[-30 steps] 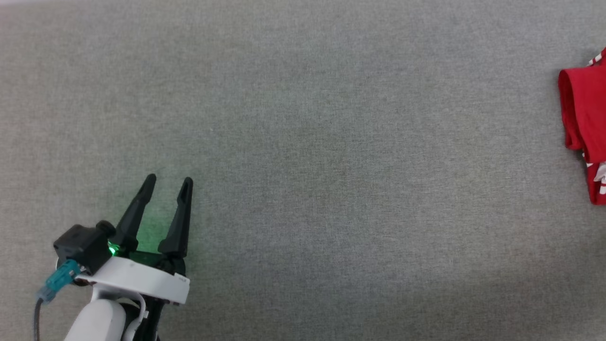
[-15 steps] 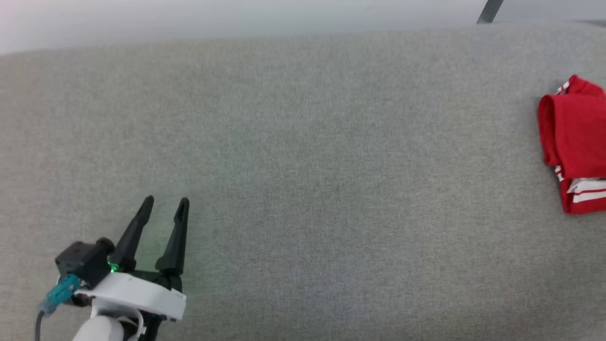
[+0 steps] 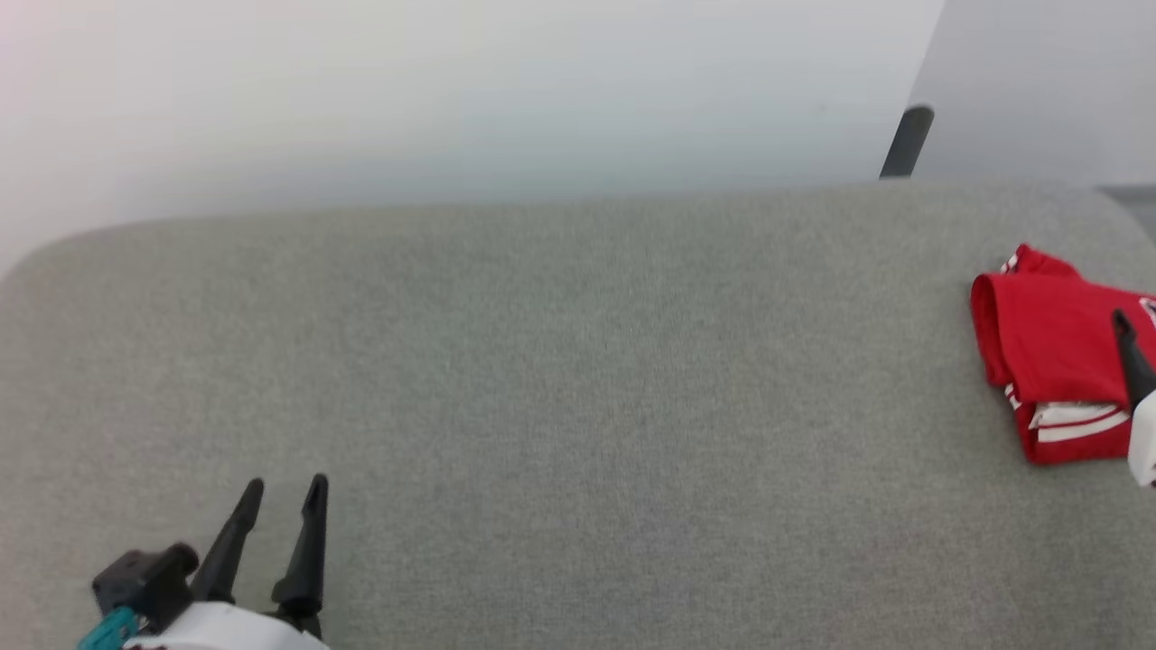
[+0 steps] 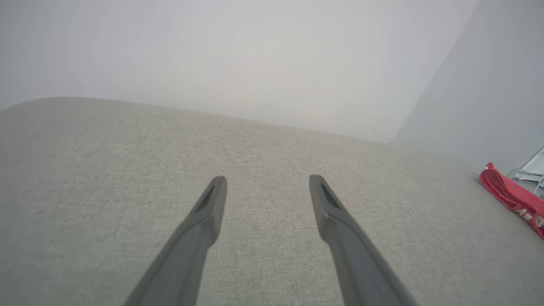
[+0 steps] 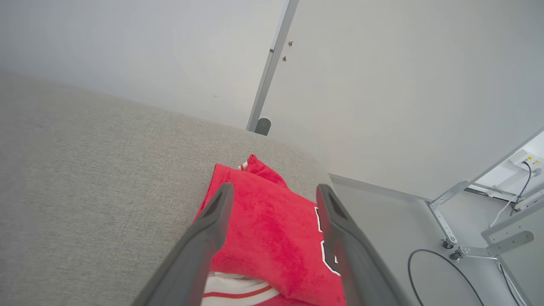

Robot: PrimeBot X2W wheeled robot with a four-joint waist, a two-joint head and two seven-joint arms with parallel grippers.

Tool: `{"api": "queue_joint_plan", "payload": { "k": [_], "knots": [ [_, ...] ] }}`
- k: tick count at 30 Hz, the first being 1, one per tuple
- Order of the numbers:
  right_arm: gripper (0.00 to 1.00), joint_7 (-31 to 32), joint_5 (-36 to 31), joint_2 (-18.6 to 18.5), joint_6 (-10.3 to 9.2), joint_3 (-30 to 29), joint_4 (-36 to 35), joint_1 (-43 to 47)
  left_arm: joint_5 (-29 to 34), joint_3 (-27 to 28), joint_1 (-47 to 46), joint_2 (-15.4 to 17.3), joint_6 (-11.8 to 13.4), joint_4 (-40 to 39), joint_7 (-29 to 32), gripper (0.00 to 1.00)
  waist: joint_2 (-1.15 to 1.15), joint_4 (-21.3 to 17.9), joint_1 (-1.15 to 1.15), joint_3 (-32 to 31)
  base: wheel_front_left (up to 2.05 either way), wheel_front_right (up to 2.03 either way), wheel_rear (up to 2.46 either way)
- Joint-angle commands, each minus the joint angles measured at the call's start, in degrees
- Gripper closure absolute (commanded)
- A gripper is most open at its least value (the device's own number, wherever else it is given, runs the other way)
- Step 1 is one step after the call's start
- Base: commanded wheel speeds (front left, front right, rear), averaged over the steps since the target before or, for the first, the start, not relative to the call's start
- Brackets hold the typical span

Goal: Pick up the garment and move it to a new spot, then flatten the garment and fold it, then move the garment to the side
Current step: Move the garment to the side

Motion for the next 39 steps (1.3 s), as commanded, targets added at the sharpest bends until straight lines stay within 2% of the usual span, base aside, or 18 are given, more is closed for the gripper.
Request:
{"api": "queue_joint_plan", "payload": {
  "k": [1,10,21,39],
  "knots": [
    [0.00,-1.1,0.8,0.4,-0.06,-0.8,-1.5,1.8,-0.4,0.5,1.2,0.4,0.3,0.0,0.0,0.00,0.00,0.7,0.00,-4.6,0.00,0.00,0.00],
    [0.00,-3.7,0.8,4.3,-0.06,-5.5,-11.0,11.1,-0.8,3.5,5.6,0.8,0.9,-1.1,0.0,0.00,0.00,0.9,0.00,-6.9,0.00,0.00,0.00],
    [0.00,-4.1,-2.3,12.0,-0.06,-14.4,-26.2,26.4,0.9,9.5,11.7,-0.3,-0.2,-3.1,0.0,0.00,0.00,2.0,0.00,-8.9,0.00,0.00,0.00],
    [0.00,-4.1,-6.4,21.0,-0.06,-19.3,-43.2,43.5,4.1,12.8,14.7,-2.2,-1.6,-4.7,0.0,0.00,0.00,3.2,0.00,-10.3,0.00,0.00,0.00]
  ]
}}
